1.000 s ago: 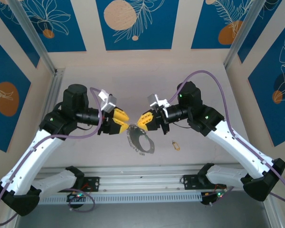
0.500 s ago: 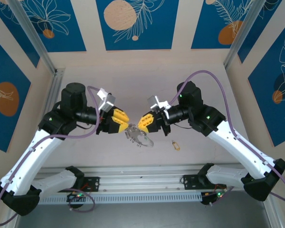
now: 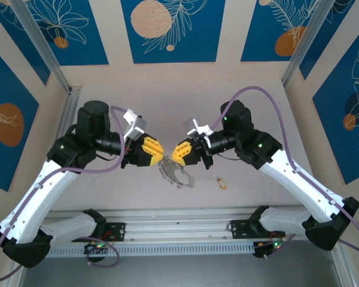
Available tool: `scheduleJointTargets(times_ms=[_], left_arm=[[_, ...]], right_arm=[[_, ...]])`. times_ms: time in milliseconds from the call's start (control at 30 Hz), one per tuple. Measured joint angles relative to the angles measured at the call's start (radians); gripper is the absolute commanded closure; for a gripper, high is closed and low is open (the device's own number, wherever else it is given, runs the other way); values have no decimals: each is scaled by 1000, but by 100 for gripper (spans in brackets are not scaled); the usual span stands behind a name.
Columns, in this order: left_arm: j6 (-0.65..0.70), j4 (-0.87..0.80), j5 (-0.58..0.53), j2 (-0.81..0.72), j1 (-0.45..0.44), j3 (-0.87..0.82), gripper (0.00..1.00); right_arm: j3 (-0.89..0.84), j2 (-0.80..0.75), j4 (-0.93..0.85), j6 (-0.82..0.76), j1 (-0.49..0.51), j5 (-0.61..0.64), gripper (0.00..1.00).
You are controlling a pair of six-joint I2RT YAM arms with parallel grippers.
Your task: Put the keys on the keyring
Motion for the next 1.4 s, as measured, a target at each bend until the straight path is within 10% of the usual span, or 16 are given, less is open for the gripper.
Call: scheduleJointTargets(times_ms=[200, 467, 633, 1400], left_arm=[[26, -36, -16, 7, -5, 6, 75], [58, -54, -30, 13, -5, 5, 26], [53, -49, 4, 5, 3, -1, 14], [-97, 222, 219, -5, 2, -101, 12]], right_arm=[[0, 0, 2, -2, 10, 33, 100], [-2, -19, 2, -21, 21, 9, 100], [-1, -77, -13, -49, 16, -54, 100], [88, -17, 113, -7, 12, -173, 100]])
